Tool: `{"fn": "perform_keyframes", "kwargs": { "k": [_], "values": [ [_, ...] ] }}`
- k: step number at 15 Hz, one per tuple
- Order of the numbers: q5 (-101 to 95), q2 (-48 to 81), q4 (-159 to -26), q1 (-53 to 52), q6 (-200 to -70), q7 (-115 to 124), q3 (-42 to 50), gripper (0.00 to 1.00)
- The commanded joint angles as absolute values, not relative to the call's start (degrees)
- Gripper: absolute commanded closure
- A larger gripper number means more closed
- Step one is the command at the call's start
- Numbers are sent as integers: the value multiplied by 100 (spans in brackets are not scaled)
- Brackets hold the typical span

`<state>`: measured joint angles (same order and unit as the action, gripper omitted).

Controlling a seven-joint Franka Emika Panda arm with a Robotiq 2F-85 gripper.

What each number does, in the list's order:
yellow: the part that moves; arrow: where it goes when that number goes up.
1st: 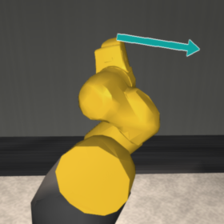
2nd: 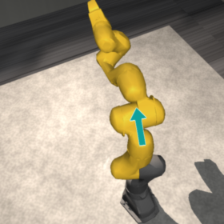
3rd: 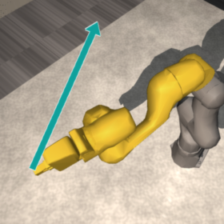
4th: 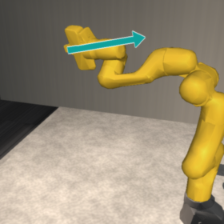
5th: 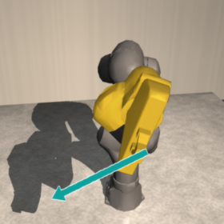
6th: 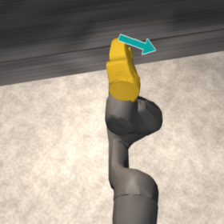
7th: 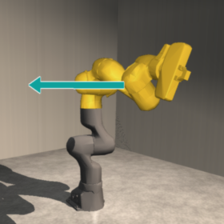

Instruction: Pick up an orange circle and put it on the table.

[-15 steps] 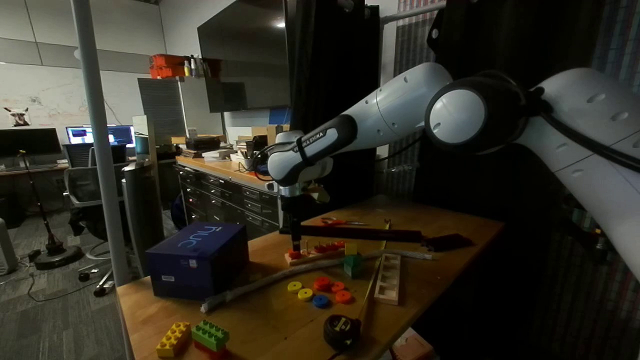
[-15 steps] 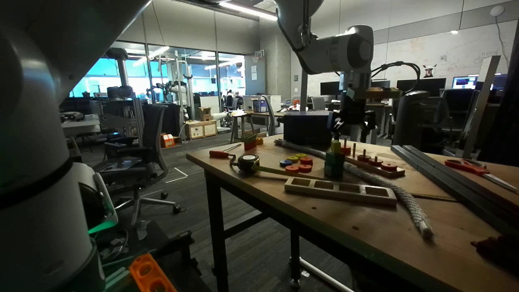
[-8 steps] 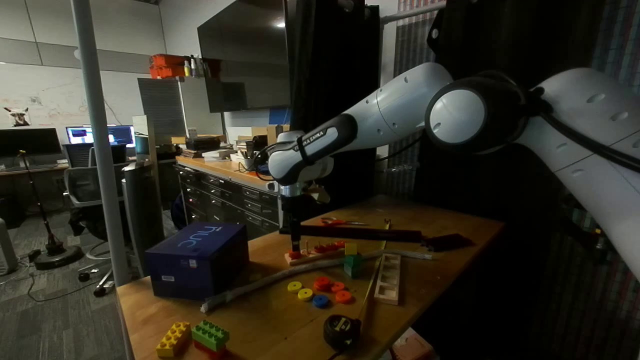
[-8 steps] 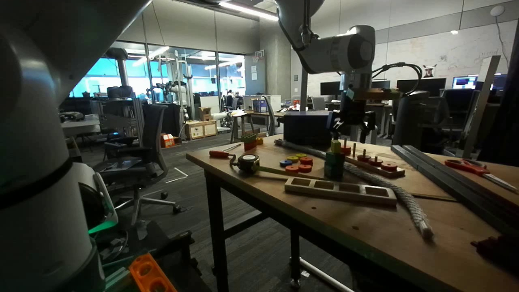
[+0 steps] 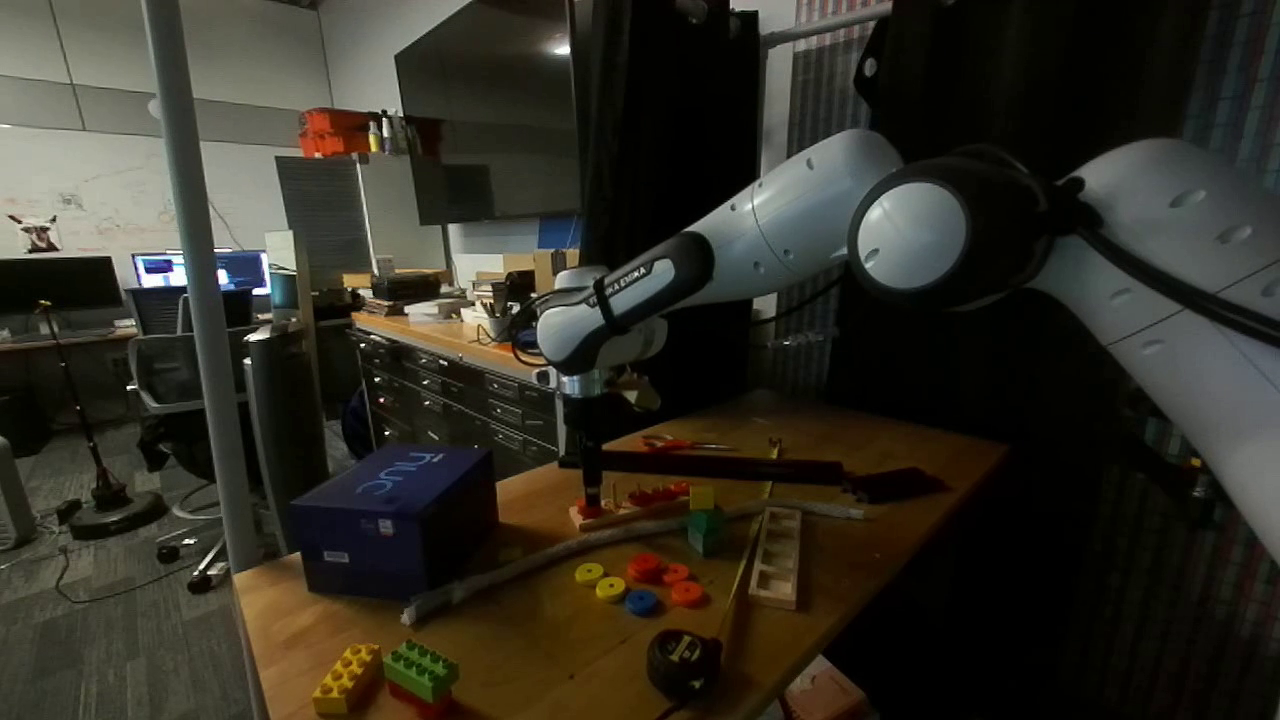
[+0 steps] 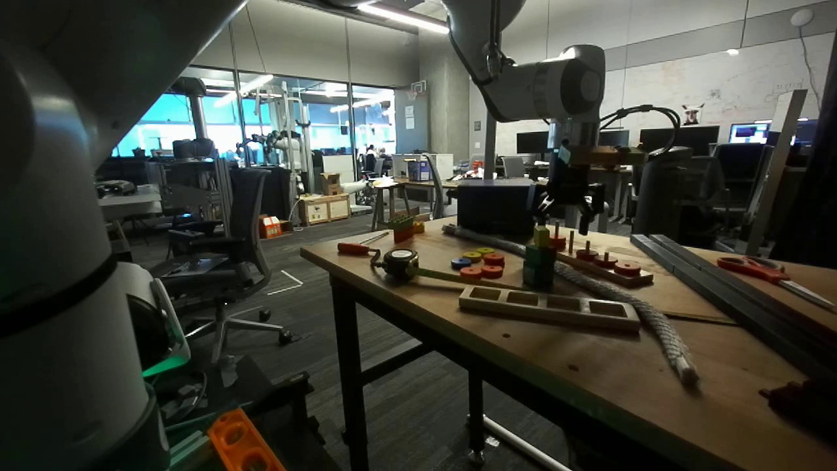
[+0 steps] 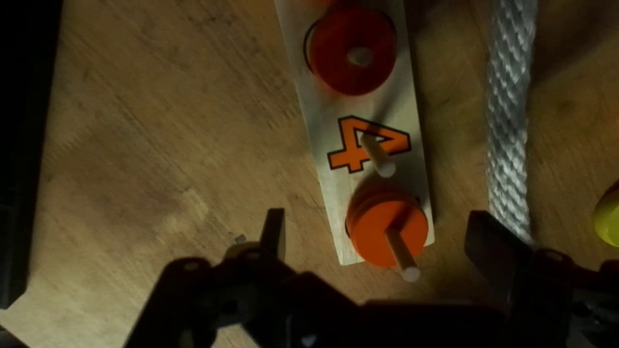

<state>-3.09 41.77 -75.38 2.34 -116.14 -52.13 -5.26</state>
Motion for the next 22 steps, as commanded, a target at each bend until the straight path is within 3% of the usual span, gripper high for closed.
{"fn": "perform_keyframes", "kwargs": {
  "k": [1, 7, 9, 22],
  "values": [
    [-208, 4176, -7511, 311, -11621, -5219, -608, 34],
    [-208, 4178, -7528, 319, -11619, -5222, -609, 80],
    [-209, 4173, -7530, 319, -11618, -5224, -609, 75],
    [-285, 3878, -7693, 240, -11649, -5133, -601, 77]
  ]
}}
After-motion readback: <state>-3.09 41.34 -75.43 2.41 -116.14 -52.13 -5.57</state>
